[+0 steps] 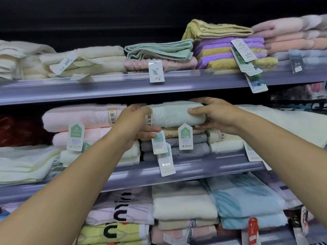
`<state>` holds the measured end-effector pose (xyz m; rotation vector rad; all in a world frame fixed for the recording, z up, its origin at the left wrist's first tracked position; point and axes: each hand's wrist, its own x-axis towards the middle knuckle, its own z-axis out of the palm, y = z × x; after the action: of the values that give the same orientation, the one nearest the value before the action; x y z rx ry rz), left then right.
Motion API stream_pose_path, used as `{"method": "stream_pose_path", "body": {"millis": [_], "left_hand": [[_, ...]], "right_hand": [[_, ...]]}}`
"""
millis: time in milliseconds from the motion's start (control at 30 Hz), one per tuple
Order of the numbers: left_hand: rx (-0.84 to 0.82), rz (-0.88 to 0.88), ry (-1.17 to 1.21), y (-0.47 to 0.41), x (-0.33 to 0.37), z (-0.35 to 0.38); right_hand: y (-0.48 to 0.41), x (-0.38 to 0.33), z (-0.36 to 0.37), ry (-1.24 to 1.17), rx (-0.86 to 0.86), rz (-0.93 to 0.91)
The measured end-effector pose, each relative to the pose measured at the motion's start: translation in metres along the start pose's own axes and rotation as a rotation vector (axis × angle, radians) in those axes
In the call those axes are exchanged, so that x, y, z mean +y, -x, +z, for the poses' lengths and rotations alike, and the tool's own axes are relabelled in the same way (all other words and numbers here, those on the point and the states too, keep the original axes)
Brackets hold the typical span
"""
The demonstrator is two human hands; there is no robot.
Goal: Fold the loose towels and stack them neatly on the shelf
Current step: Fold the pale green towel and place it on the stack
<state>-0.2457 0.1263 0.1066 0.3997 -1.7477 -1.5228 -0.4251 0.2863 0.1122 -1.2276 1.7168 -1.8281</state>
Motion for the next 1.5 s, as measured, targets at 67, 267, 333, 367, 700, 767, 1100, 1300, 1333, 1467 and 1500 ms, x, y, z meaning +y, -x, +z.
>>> {"method": "stream_pose_path", "body": {"millis": [67,267,333,367,700,767,1100,1300,1333,1467,1500], "left_hand": [[-0.020,-0.019,0.033,0.001,0.004,0.001],[-0.011,0.091,0.095,0.008,-0.002,0.001],[-0.007,0.111,0.082,0.009,-0.003,0.000],[-0.007,0.103,0.080,0.008,-0.004,0.000],[0.050,0.208,-0.057,0.009,-0.016,0.007],[0.046,0.265,-0.052,0.011,-0.021,0.007],[0.045,0.287,-0.033,0.011,-0.029,0.000],[0.009,0.250,-0.079,0.012,-0.025,-0.003],[0.000,0.245,-0.098,0.013,-0.024,-0.004],[-0.007,0.265,-0.125,0.013,-0.025,-0.006],[0.008,0.294,-0.152,0.012,-0.027,-0.006]], "right_hand": [[-0.003,-0.002,0.002,0.001,0.017,0.023],[-0.011,0.004,0.006,-0.090,0.029,-0.061],[-0.011,0.007,0.009,-0.083,0.031,-0.079],[-0.011,0.008,0.009,-0.072,0.022,-0.067],[0.006,0.020,-0.001,0.080,0.066,-0.182],[0.006,0.023,-0.003,0.093,0.061,-0.208],[0.004,0.027,0.000,0.240,0.148,-0.307],[0.009,0.027,-0.004,0.211,0.092,-0.250],[0.011,0.026,-0.004,0.208,0.075,-0.235],[0.015,0.023,0.001,0.212,0.109,-0.229],[0.016,0.024,0.003,0.212,0.130,-0.231]]}}
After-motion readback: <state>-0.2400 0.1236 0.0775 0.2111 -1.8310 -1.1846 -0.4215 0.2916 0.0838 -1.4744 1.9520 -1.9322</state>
